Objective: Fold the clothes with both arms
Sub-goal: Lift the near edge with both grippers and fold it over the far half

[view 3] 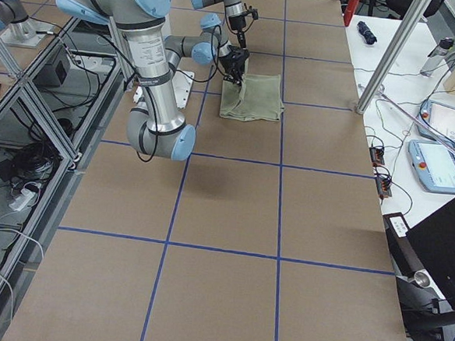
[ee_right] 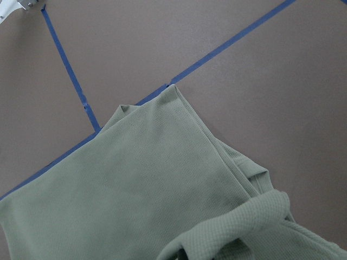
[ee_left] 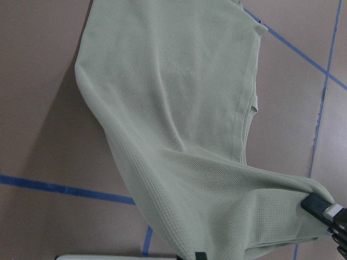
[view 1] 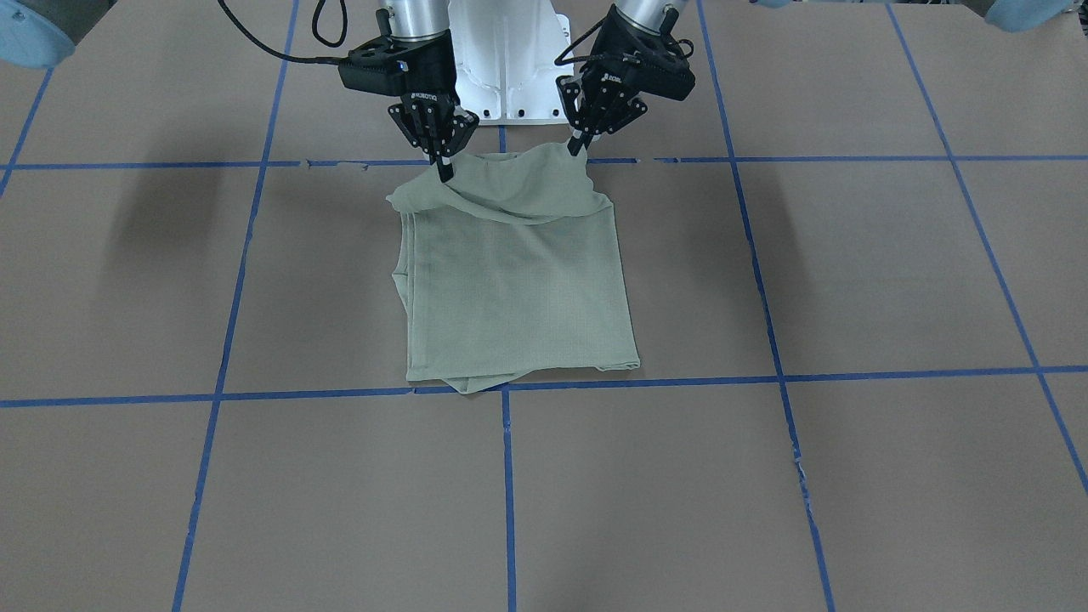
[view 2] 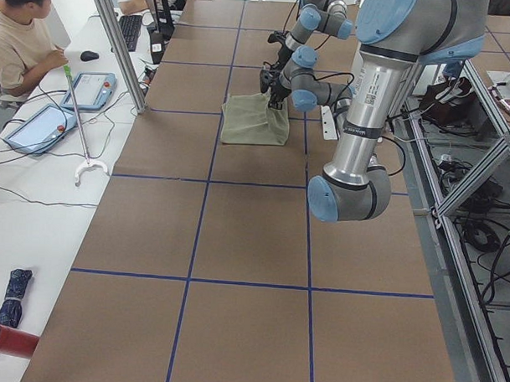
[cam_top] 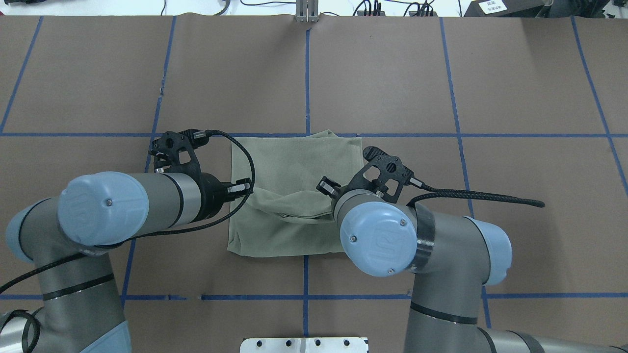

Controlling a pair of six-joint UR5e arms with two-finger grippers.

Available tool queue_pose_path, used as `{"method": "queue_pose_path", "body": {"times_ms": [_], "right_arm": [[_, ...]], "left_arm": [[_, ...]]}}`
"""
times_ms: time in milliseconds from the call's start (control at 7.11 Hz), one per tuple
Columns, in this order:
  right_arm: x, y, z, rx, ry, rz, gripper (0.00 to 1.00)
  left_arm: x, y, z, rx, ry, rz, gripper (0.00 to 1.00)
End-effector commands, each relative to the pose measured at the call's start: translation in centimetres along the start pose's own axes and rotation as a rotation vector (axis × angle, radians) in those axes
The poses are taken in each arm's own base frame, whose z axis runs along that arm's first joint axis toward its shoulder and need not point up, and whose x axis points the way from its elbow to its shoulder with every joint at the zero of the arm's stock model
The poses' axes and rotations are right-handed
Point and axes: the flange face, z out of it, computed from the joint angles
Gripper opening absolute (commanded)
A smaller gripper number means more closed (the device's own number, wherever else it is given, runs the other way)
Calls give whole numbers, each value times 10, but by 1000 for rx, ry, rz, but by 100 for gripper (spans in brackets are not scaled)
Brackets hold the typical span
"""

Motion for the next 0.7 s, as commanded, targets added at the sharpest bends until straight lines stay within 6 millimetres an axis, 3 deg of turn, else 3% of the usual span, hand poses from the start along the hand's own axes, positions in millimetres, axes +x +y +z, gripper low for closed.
{"method": "queue_pose_path", "body": {"times_ms": [0,141,422,563], "right_arm": [[-24,-12,27,24,40,-2,0],[-34,-17,37,29,20,7,0],[-46,-35,94,34,8,-3,0],[-55,-41,111,42,17,-13,0]], "left_arm": [[-1,-33,39,47,-66,15,0],[2,-41,59,55,-94,19,0],[-15,-67,89,89,-105,4,0],[-23,-76,103,98,-111,55,0]]}}
